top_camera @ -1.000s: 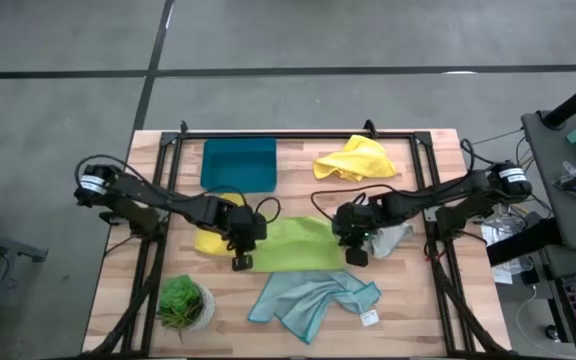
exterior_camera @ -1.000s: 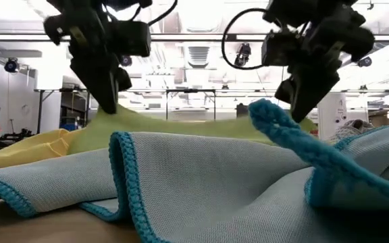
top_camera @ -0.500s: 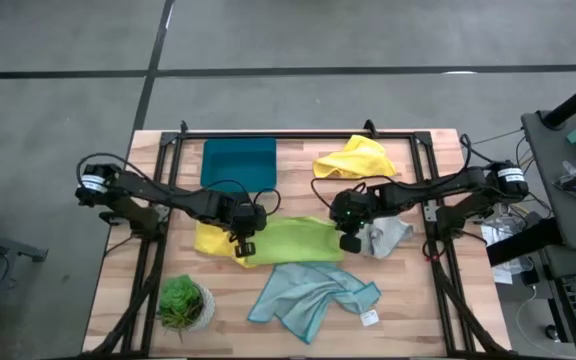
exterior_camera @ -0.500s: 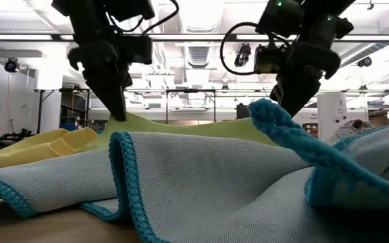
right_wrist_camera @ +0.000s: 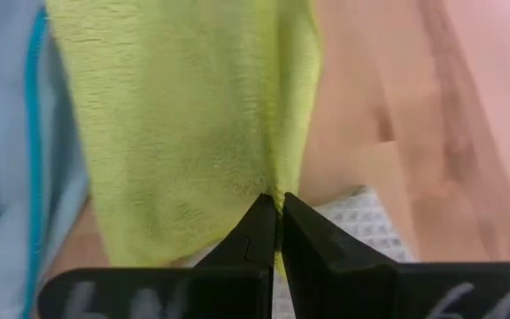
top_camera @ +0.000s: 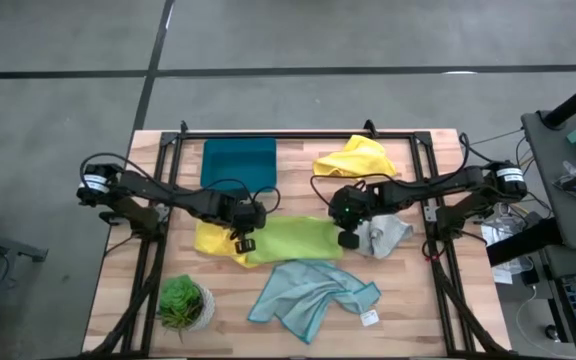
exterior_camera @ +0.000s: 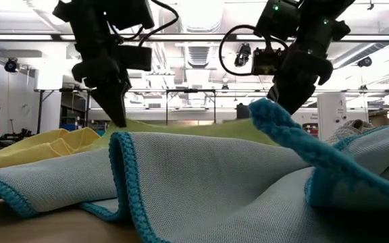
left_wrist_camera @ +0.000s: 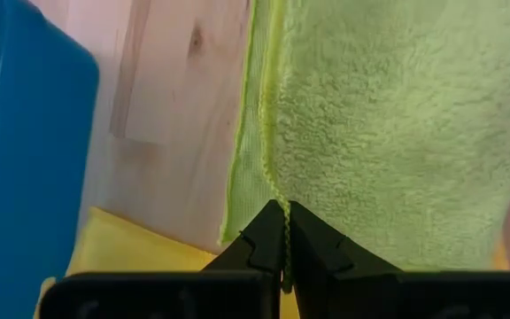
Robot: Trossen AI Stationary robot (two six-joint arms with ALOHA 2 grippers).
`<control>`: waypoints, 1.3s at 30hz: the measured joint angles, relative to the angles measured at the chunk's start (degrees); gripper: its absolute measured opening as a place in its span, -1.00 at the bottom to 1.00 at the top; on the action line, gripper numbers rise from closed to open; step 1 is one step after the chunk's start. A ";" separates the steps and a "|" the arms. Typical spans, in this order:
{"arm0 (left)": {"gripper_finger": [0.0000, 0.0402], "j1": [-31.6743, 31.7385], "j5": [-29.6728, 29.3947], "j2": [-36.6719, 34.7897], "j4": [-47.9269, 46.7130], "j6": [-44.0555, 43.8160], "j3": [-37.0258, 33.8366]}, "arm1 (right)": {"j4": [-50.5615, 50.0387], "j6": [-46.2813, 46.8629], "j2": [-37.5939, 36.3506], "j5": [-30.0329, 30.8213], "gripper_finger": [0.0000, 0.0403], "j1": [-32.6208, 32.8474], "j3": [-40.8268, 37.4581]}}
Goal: Fold microfiber towels
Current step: Fold the green microfiber towel
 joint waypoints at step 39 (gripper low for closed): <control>-0.36 0.41 0.83 -0.15 5.52 7.44 -4.17 | 3.38 -3.90 0.64 3.10 -0.58 -1.01 -0.24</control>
